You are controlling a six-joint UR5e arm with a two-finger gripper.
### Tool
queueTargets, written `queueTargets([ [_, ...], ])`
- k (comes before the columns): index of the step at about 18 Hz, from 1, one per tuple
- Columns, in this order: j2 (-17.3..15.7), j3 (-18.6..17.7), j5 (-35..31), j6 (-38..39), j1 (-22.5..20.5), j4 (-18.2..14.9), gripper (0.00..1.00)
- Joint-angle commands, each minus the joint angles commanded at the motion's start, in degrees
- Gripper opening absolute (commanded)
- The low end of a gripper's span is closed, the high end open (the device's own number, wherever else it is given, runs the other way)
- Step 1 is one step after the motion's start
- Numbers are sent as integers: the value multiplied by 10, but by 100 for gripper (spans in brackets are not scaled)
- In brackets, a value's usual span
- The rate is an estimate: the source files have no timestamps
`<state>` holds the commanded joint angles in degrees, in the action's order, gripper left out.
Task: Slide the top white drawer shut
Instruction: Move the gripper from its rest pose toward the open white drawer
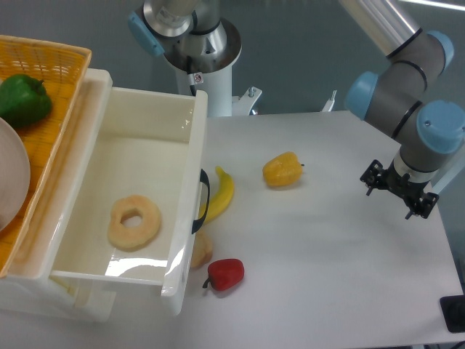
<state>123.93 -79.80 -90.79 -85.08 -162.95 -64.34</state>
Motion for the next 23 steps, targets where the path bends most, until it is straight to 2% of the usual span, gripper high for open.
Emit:
queueTargets([
  [5, -8, -11, 1, 0, 4, 6, 100],
  [7, -15, -28, 4, -1, 1, 28, 100],
  [10, -38, -82, 25, 0, -7, 86, 100],
  [12, -40, -90, 24, 4, -3, 87, 100],
  [17, -42, -99, 23, 84, 14, 86, 100],
  [21, -51, -92, 25, 240, 42, 90, 100],
  [23, -60, -92, 25, 313, 61, 89, 80],
])
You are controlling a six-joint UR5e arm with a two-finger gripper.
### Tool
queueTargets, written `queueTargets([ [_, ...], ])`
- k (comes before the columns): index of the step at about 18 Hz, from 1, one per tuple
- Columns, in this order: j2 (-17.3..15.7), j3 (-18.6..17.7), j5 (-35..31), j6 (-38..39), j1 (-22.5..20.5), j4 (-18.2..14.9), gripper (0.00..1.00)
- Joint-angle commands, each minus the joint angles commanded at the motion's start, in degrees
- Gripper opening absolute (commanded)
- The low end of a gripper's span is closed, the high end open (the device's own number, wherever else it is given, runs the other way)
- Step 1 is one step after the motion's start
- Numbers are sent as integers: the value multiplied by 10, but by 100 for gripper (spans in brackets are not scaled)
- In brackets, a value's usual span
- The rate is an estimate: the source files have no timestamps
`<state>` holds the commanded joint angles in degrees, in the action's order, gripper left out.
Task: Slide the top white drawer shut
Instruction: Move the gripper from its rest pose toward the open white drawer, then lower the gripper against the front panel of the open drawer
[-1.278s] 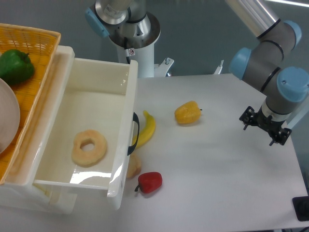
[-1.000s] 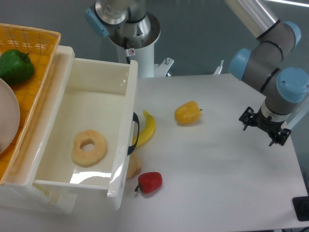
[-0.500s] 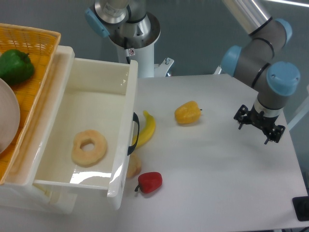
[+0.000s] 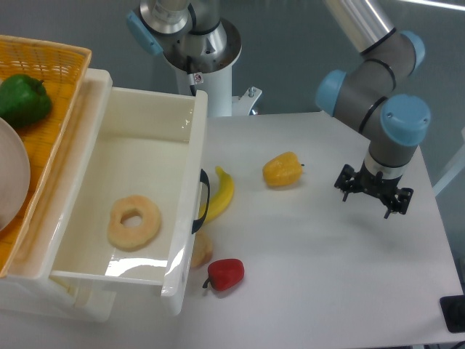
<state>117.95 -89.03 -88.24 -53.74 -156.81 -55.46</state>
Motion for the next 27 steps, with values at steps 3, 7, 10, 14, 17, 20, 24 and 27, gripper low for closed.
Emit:
queueTargets([
  [3, -15, -12, 0, 72, 23, -3, 56],
  [7, -16, -13, 4, 181, 62, -2, 54],
  [10, -19, -18, 61, 195, 70, -4, 35],
  [14, -34, -23, 147, 195, 69, -11, 4],
  [17, -47, -23, 184, 196, 65, -82, 2],
  [20, -59, -20, 202, 196, 62, -130, 2],
  [24, -79, -22, 275, 197, 50, -159, 2],
  [27, -89, -23, 308, 197, 52, -172, 2],
])
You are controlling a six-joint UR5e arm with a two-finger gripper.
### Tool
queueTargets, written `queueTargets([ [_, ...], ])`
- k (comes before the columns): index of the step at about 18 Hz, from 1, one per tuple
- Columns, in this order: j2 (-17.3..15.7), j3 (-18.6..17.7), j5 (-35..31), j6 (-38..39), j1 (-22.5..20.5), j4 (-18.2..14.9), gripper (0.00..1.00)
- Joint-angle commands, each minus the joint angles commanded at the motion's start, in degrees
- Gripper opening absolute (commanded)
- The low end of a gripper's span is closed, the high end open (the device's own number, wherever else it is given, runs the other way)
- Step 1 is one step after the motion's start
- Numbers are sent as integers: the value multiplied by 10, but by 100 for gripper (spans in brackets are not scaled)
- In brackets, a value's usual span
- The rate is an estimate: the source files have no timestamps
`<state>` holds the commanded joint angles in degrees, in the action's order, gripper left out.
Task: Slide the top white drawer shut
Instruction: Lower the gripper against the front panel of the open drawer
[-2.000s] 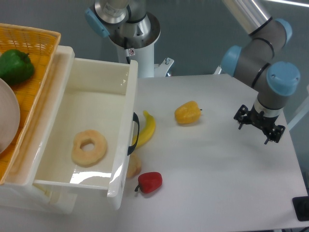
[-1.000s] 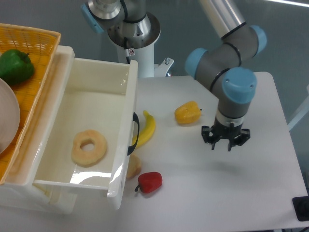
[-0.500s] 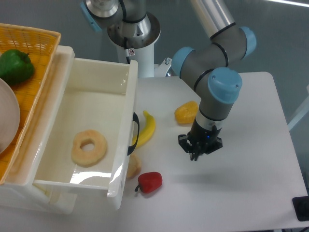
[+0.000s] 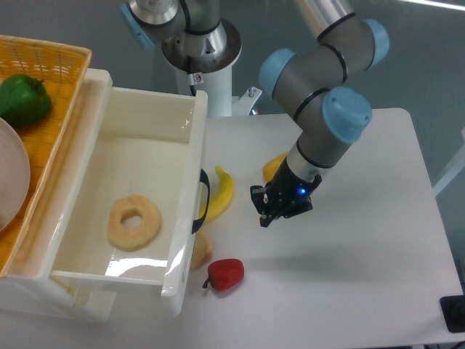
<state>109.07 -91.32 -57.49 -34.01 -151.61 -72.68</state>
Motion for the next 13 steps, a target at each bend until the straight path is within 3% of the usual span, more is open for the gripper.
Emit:
queueTargets([
  [10, 0, -11, 40, 0, 24, -1, 1],
  [13, -8, -15, 40, 0, 28, -22, 1],
])
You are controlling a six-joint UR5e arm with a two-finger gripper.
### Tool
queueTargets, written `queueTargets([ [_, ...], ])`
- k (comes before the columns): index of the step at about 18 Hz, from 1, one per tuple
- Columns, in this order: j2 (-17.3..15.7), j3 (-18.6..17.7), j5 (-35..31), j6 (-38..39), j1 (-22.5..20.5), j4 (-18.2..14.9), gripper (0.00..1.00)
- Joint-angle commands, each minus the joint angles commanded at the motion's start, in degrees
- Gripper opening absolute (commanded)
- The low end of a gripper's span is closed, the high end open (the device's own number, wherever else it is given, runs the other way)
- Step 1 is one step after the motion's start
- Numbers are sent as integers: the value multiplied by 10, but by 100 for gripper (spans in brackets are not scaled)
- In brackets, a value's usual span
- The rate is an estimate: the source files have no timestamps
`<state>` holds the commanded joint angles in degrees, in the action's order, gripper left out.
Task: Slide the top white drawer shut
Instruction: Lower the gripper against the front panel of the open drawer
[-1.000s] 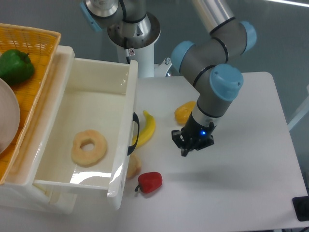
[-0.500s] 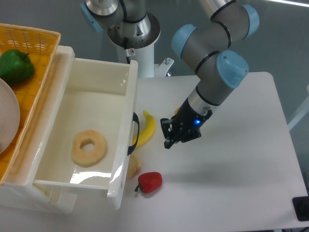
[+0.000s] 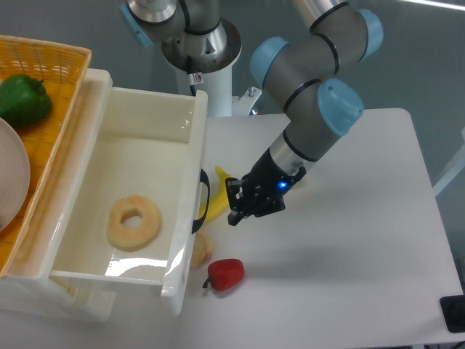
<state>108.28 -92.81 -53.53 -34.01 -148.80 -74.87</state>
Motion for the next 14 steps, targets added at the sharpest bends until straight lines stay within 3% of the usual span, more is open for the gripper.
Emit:
queueTargets([
  [6, -16, 0, -2, -4, 11, -46, 2],
  [14, -21, 0, -2, -4, 21, -55, 2],
])
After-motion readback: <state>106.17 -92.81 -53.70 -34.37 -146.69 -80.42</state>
